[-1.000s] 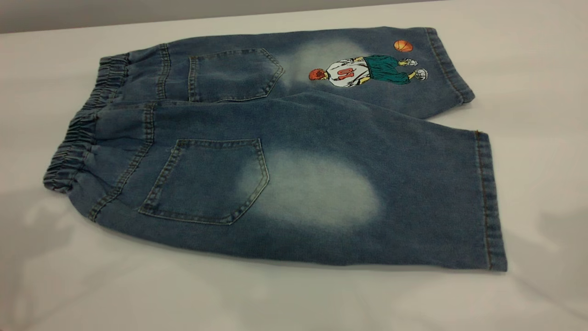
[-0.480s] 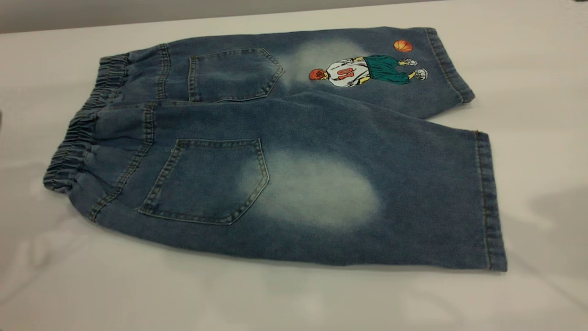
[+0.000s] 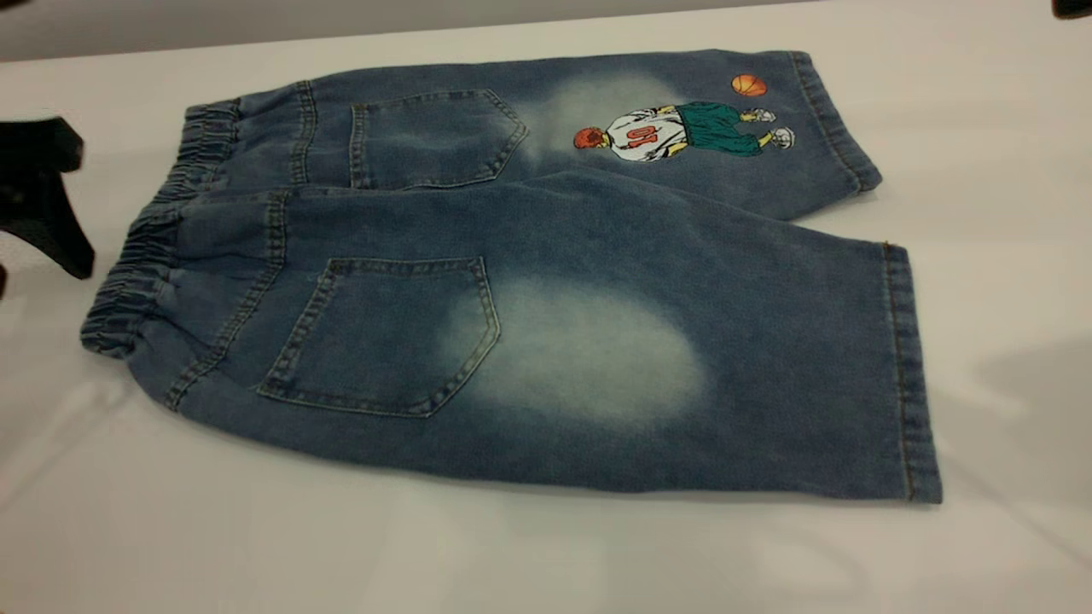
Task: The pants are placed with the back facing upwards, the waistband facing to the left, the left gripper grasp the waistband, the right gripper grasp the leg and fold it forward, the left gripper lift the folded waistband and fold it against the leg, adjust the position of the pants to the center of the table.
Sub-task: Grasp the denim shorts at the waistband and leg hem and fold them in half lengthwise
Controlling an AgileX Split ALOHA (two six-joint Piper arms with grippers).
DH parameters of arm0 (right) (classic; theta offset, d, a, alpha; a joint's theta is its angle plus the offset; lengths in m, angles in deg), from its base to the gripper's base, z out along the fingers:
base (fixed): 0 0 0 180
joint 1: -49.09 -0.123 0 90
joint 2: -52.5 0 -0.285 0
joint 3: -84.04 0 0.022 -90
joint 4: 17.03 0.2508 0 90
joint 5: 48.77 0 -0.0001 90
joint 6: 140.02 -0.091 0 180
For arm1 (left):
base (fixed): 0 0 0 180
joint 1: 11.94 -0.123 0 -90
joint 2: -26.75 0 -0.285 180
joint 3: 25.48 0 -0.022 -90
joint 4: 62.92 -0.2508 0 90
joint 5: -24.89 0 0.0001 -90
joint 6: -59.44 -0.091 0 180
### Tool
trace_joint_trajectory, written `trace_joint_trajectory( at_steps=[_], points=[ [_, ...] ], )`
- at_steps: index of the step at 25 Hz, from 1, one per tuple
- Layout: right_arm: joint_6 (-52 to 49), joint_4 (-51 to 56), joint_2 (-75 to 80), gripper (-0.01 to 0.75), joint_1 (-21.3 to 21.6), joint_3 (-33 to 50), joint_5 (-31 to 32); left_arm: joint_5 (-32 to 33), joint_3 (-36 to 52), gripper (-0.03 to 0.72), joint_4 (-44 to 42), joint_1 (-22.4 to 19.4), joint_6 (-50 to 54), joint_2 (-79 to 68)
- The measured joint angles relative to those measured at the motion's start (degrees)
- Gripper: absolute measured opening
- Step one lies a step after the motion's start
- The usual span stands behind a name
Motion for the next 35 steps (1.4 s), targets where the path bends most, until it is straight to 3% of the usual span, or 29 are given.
trace_joint_trajectory(
  at_steps=[10, 19, 27, 31, 35],
  points=[
    [0.0, -0.1, -0.1, 0.447, 0.0, 0.0, 0.1, 2.0, -5.0, 0.474, 0.5, 0.1, -1.2, -7.2],
    [0.0, -0.1, -0.1, 0.447, 0.0, 0.0, -0.3, -0.1, -5.0, 0.474, 6.3, 0.2, -6.4, -9.3],
    [0.0, 1.1, -0.1, 0.445, 0.0, 0.0, -0.3, -0.7, -5.0, 0.465, 5.9, 3.4, -7.5, -12.3],
    [0.0, 1.4, -0.1, 0.445, 0.0, 0.0, -0.2, -1.8, -5.0, 0.370, 5.9, 4.8, -7.5, -12.5],
    [0.0, 1.4, -0.1, 0.445, 0.0, 0.0, 0.2, -2.1, -5.0, 0.172, 6.2, 4.8, -7.5, -12.7]
  ],
)
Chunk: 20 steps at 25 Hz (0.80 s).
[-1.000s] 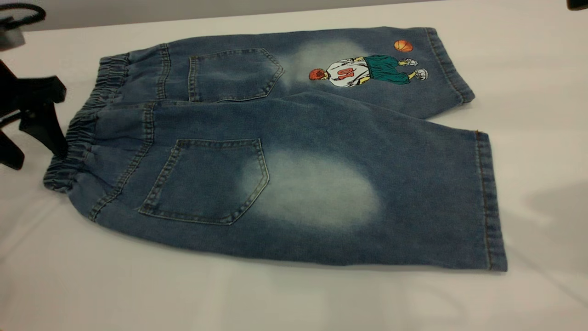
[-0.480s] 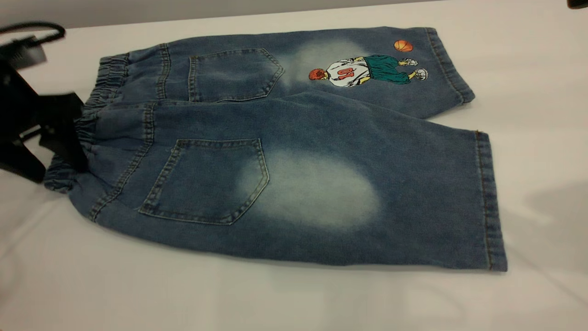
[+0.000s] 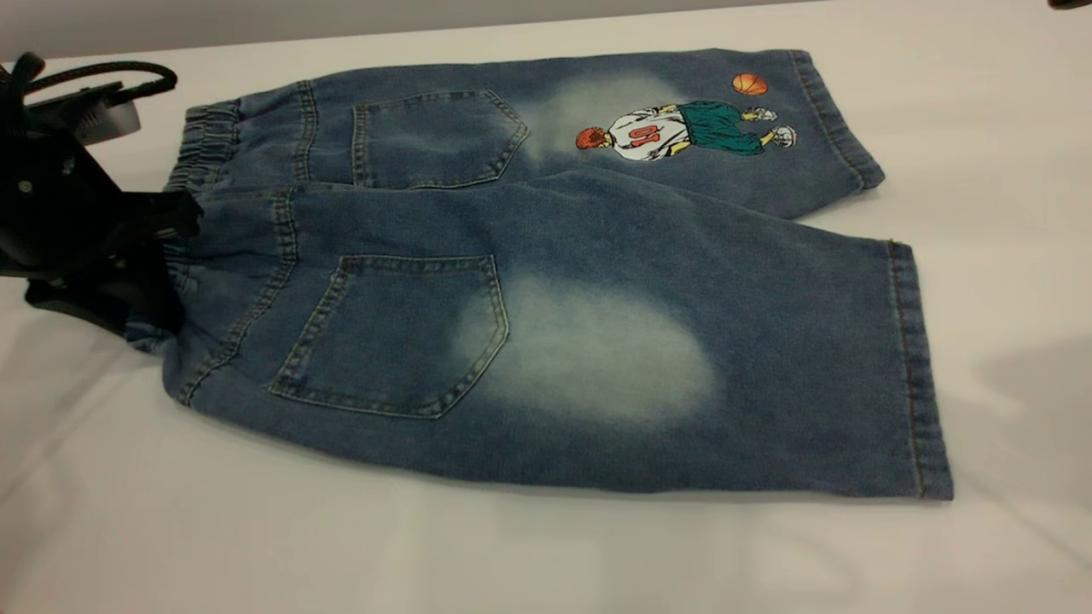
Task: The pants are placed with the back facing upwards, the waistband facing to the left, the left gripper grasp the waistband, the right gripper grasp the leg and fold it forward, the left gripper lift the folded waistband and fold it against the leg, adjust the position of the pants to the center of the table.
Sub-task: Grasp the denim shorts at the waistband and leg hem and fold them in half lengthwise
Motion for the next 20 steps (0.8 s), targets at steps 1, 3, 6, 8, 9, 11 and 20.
trace_joint_trajectory(
  at_steps=[1, 3, 6, 8, 9, 11, 20],
  points=[
    [0.0, 0.3, 0.0, 0.445, 0.0, 0.1, 0.8, 0.0, 0.0, 0.151, 0.0, 0.0, 0.0, 0.0],
    [-0.1, 1.5, 0.0, 0.445, 0.0, 0.5, 2.5, 0.1, 0.0, 0.152, -0.1, 0.0, 0.0, 0.0],
    [-0.1, 4.0, 0.8, 0.445, -0.1, 2.7, 3.6, 1.4, 0.0, 0.152, -0.3, 0.0, 0.0, 0.6],
    [-0.1, 5.7, 2.3, 0.445, -0.1, 4.8, 3.1, 2.2, 0.0, 0.152, -0.3, 0.0, 0.0, 1.5],
    [-0.1, 6.8, 3.4, 0.445, -0.1, 5.6, 2.7, 2.6, 0.0, 0.152, -0.3, 0.0, 0.0, 2.2],
    [1.2, 9.5, 6.0, 0.445, -0.1, 7.9, 2.0, 2.8, 0.0, 0.152, -0.3, 0.0, 0.0, 4.0],
    [14.6, 24.0, 22.6, 0.445, -0.1, 9.0, -4.7, 3.4, 0.0, 0.152, -0.2, 0.0, -0.1, 8.3]
  ],
)
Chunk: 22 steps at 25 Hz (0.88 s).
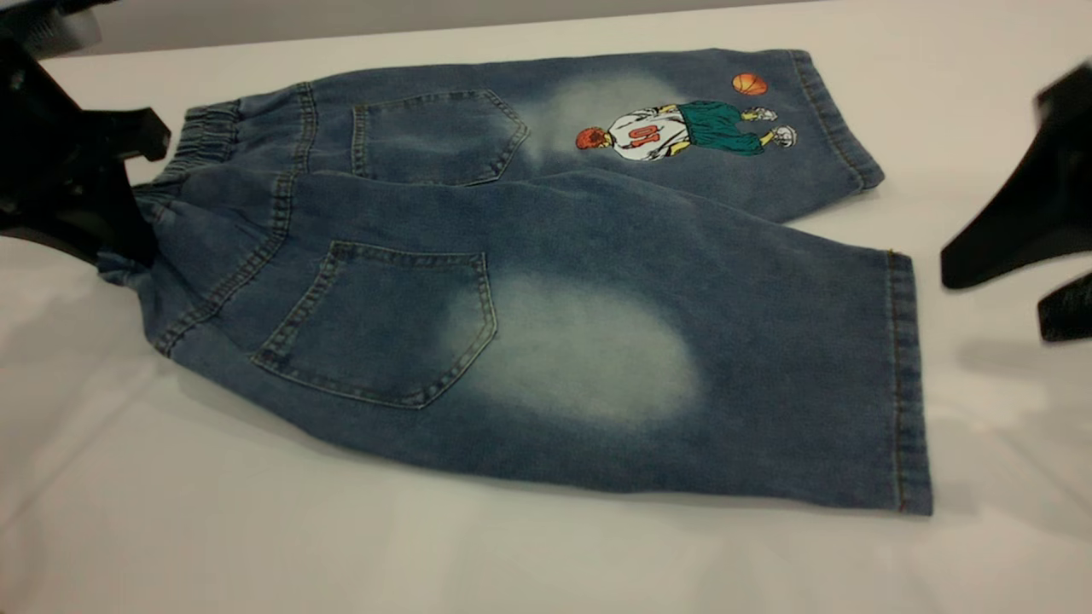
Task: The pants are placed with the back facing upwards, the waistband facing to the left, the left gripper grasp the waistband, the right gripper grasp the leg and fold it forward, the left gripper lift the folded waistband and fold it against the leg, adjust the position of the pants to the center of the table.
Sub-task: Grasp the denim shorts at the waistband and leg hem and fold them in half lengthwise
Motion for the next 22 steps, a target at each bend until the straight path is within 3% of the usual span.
trace_joint_trajectory(
  at_steps=[12, 22],
  points=[
    [25.7, 21.1, 23.3, 0.418, 0.0, -0.1, 7.0, -0.1, 0.0, 0.152, 0.2, 1.5, 0.1, 0.0],
    [36.8, 31.0, 26.0, 0.411, 0.0, -0.1, 1.8, -0.1, 0.0, 0.152, 0.2, 1.5, 0.1, 0.0]
  ],
)
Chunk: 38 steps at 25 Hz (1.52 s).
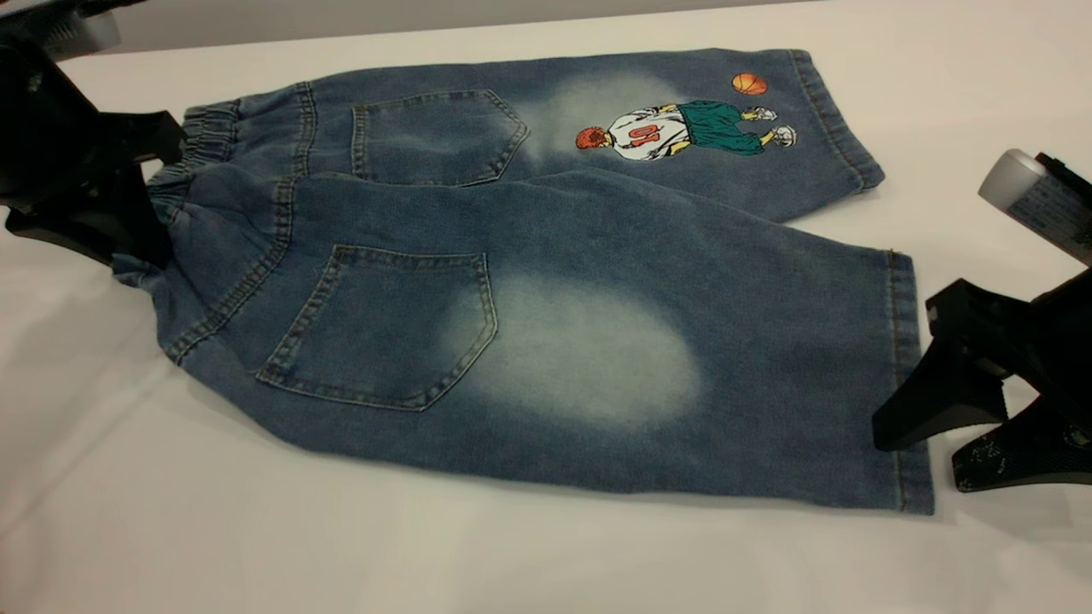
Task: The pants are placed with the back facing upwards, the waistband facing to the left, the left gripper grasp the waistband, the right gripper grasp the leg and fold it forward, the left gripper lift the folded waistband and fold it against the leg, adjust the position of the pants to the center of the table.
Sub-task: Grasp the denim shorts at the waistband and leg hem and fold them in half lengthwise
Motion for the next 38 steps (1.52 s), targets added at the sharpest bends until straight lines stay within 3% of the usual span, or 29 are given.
trace_joint_trajectory(
  at_steps=[15, 27, 31, 38],
  points=[
    [3.0, -0.3, 2.8, 0.408, 0.0, -2.7, 0.7, -0.3, 0.0, 0.152, 0.1, 0.0, 0.1, 0.0],
    [7.7, -0.4, 9.6, 0.384, 0.0, -3.0, 11.6, -0.3, 0.0, 0.152, 0.3, 0.0, 0.1, 0.0],
    [7.7, -0.2, 9.7, 0.308, 0.0, -3.0, 11.1, -0.2, 0.0, 0.152, 0.3, 0.0, 0.1, 0.0],
    [8.3, 0.9, 9.7, 0.048, 0.0, -3.0, 9.7, 0.9, 0.0, 0.152, 0.3, 0.0, 0.0, 0.0]
  ],
)
